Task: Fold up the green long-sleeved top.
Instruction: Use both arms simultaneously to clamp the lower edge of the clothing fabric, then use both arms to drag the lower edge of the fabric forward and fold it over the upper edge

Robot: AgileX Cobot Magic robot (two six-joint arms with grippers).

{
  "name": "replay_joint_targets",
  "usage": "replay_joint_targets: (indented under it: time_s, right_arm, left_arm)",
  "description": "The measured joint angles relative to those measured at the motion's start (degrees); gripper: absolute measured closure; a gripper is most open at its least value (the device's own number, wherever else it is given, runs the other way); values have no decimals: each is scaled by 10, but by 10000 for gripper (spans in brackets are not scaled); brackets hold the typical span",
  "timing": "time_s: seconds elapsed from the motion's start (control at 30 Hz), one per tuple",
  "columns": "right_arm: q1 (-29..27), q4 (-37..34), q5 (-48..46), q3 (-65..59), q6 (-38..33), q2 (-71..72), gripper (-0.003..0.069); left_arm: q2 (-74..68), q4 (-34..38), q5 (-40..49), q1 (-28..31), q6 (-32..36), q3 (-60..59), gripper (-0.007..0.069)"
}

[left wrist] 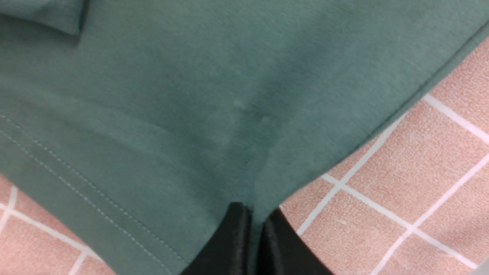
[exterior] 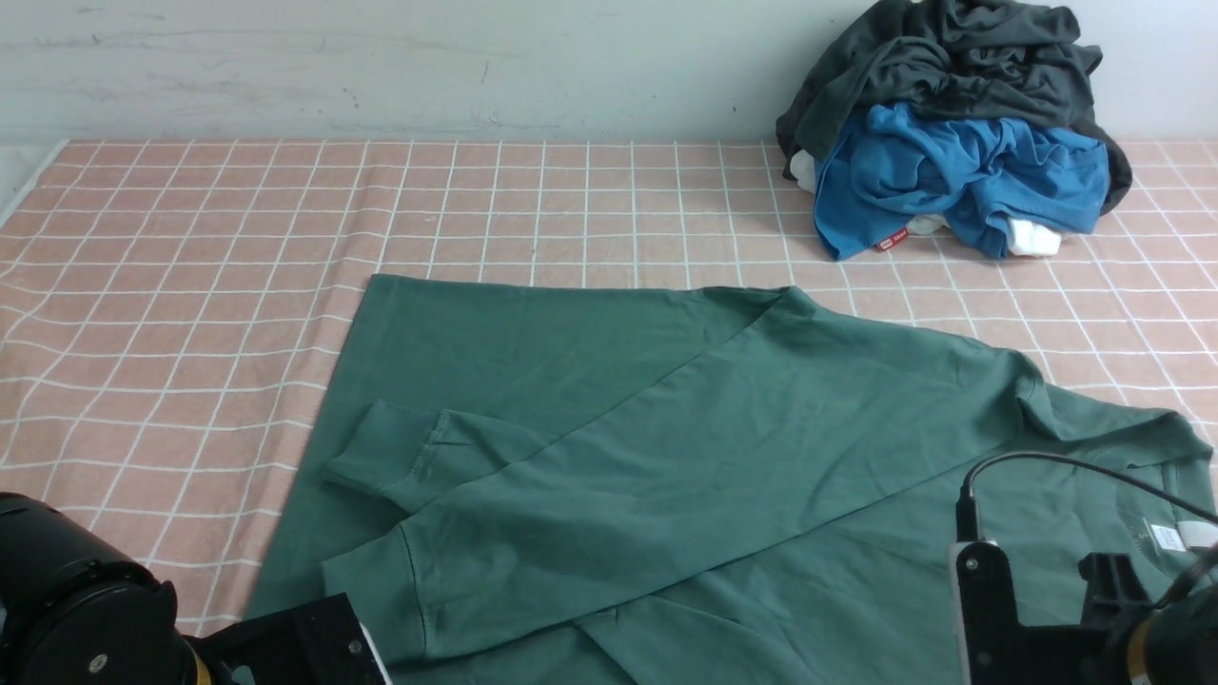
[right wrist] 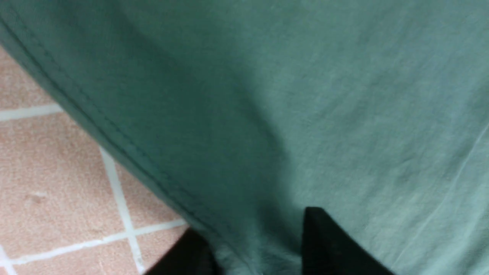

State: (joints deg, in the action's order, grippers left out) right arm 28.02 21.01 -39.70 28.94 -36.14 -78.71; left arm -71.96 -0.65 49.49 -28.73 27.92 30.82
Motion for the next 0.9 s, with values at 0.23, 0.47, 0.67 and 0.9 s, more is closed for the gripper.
replay_joint_targets:
  time_s: [0.23,0.47,0.67,0.9]
  right_arm:
    - [0,-18,-43,55,-1,1,655]
    - [-44,-46,-108,201,-28,-19,656]
    - [-134,-137,-151,366,-89,-111,657]
    - [-185,-197,-197,538,-116,-234,657]
  left_arm:
    - [0,-27,15,0,-40,45,615]
    - [-21,-92,56,49,-57,194,606]
    - [-126,-93,86,124,-8,370,605]
    - [-284,-92,103,158,19,566,605]
